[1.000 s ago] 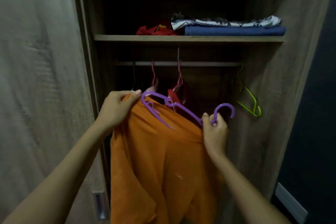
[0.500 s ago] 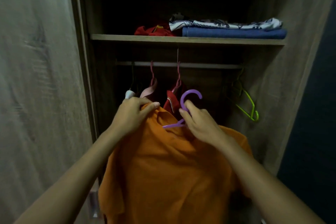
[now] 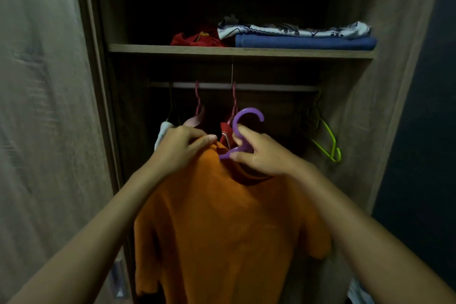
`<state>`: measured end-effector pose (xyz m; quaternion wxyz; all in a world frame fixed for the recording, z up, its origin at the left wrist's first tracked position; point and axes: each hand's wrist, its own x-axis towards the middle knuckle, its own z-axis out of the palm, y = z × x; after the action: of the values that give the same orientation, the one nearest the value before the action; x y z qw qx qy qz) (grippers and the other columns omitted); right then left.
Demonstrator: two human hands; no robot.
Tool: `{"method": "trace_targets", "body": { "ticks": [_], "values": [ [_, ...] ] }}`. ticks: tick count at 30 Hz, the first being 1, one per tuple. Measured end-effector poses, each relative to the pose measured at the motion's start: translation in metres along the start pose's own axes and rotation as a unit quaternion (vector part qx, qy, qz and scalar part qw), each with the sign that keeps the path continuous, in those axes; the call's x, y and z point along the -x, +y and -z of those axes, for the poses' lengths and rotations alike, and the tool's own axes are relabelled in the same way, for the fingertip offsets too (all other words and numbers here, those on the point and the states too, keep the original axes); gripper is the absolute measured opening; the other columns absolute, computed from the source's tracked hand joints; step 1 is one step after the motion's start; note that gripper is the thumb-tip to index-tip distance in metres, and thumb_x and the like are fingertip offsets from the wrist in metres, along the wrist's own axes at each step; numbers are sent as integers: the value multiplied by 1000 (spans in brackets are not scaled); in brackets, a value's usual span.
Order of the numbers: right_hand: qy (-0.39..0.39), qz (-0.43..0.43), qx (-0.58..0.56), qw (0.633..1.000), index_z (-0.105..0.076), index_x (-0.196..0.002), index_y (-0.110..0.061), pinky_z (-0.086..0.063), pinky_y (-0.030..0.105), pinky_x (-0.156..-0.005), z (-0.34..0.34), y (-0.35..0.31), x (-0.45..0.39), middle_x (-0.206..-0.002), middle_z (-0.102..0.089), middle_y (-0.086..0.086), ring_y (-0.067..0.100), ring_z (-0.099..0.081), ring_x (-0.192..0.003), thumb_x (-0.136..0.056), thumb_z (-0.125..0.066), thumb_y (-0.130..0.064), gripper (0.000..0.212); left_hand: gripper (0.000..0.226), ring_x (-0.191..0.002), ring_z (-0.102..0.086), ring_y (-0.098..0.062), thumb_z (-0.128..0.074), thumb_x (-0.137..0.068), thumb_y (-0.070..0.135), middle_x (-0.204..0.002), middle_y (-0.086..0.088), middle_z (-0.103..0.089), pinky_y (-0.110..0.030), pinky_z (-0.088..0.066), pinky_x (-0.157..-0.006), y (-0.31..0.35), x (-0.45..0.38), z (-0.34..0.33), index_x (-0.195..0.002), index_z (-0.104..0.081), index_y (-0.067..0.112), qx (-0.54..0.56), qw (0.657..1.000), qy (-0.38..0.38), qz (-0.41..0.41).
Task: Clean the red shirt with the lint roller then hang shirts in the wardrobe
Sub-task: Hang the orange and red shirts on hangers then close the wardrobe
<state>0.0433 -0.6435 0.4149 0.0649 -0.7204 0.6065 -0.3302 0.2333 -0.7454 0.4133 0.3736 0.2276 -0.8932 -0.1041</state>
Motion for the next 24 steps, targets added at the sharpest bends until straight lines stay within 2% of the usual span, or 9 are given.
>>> {"method": "trace_targets", "body": {
  "ticks": [3,6,9,11,14,16,17,21,24],
  "values": [
    [61,-1,-26,998,-39,-84,-42,-35,14,-64,11,3,2,-74,-49,-17,-11,-51,-62,-89,-64,-27,30,49,-62,-60,-12,-39,-95,51,-73,-9,-65,-27,-50,-62,0,1,6,-82,-68,14,-2,997,-61,41],
    [89,-19,-32,995,-37,-82,-42,-39,22,-68,20,12,1,-75,-50,-16,-5,-53,-66,-89,-64,-27,32,71,-78,-64,-20,-32,-84,75,-95,-16,-67,-33,-54,-76,-11,7,23,-100,-69,17,12,981,-173,84],
    [103,-23,-15,994,-44,-85,-30,-50,45,-70,24,18,2,-80,-60,8,26,-63,-75,-88,-65,-29,21,50,-102,-62,-8,-40,-85,68,-114,7,-65,-40,-47,-101,-24,15,28,-113,-62,32,42,954,-275,117],
    [92,-40,-1,995,-48,-95,-26,-53,41,-73,21,21,0,-86,-64,10,24,-65,-78,-87,-65,-30,19,38,-111,-56,-6,-40,-91,58,-122,13,-58,-35,-41,-105,-26,20,21,-119,-55,37,56,948,-283,133],
    [235,-97,64,965,-50,-118,-27,-49,27,-85,7,26,2,-110,-56,-1,11,-57,-96,-85,-68,-30,37,26,-101,-58,-2,-37,-98,43,-110,13,-60,-18,-45,-88,-19,27,0,-112,-55,32,110,966,-207,107],
    [412,-121,73,900,-57,-105,-21,-45,18,-79,-8,21,16,-103,-55,-1,8,-55,-89,-84,-70,-26,25,25,-90,-59,-3,-36,-100,38,-98,8,-62,-20,-45,-78,-13,30,-17,-102,-57,25,92,984,-134,74],
    [429,-145,40,891,-59,-93,-20,-44,15,-71,-18,18,26,-91,-58,-4,6,-55,-77,-84,-69,-28,16,25,-84,-58,-7,-37,-100,37,-90,5,-62,-25,-45,-75,-10,32,-27,-93,-56,23,77,991,-97,57],
    [211,-235,-206,926,-68,-89,-16,-49,23,-52,-59,3,46,-73,-68,-1,9,-61,-56,-87,-60,-47,32,27,-70,-53,-16,-36,-95,40,-73,6,-54,-33,-37,-66,3,32,-74,-75,-44,24,20,1000,19,2],
    [248,-243,-255,903,-68,-87,-8,-50,26,-50,-63,-2,42,-70,-69,4,13,-64,-54,-86,-60,-53,45,20,-73,-56,-18,-42,-95,31,-76,5,-57,-32,-37,-63,20,32,-103,-79,-50,22,23,997,67,-5]
  ]
}}
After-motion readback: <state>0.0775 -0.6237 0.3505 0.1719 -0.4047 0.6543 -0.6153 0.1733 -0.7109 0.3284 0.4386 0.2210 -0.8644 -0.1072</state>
